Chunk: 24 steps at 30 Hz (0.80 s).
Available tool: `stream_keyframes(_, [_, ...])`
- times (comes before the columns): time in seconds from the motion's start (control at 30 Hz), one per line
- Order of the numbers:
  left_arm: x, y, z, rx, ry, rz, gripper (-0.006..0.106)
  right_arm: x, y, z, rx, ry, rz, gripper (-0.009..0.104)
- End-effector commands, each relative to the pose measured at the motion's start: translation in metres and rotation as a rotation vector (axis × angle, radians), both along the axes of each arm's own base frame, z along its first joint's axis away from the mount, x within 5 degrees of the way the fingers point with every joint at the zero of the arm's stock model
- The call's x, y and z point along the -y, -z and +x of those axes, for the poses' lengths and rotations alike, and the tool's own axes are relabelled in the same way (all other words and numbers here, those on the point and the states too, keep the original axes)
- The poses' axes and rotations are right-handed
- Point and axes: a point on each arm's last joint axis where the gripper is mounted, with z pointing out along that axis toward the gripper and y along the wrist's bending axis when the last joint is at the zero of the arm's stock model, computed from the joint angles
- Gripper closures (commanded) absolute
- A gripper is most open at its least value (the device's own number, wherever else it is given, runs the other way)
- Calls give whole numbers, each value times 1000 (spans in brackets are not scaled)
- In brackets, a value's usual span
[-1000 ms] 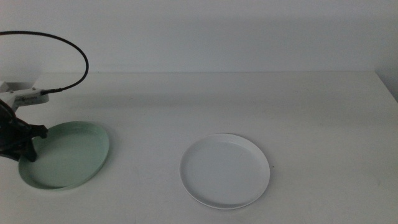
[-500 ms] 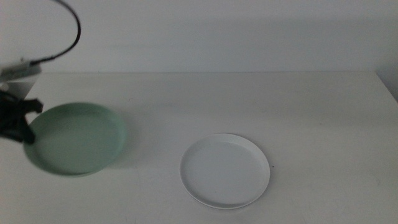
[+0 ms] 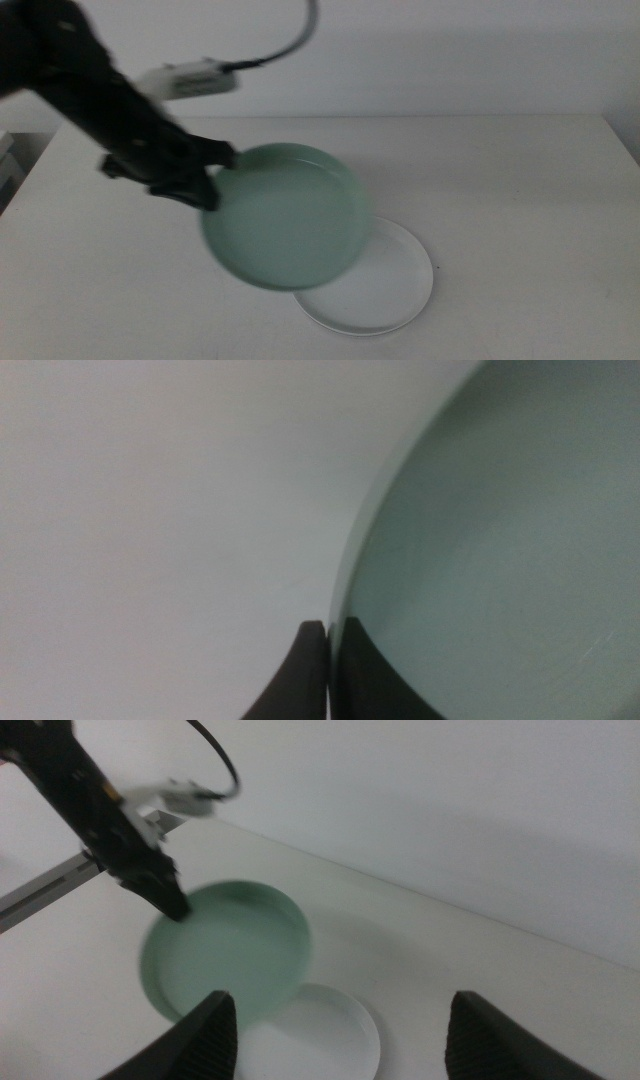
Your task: Stack the three bowls on top of each other.
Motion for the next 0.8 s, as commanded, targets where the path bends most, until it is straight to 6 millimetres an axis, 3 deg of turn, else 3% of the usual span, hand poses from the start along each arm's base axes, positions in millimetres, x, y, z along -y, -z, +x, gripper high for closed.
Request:
stream_keyframes(0.0, [29, -16, -3, 84, 0, -73, 106, 1, -14, 0, 83, 11, 39, 40])
stream_keyframes(0.23, [80, 7, 3, 141, 58, -98, 106, 1, -14, 0, 84, 11, 40, 40])
stream_keyframes(0.5, [92, 35, 17, 123, 27, -104, 105, 1, -14, 0, 83, 11, 39, 40])
stream_keyframes(0.63, [92, 43, 20, 106, 28, -89, 95, 1, -14, 0, 84, 11, 40, 40])
stream_keyframes(0.77, [93, 48, 21, 95, 33, -83, 75, 1, -14, 0, 84, 11, 40, 40])
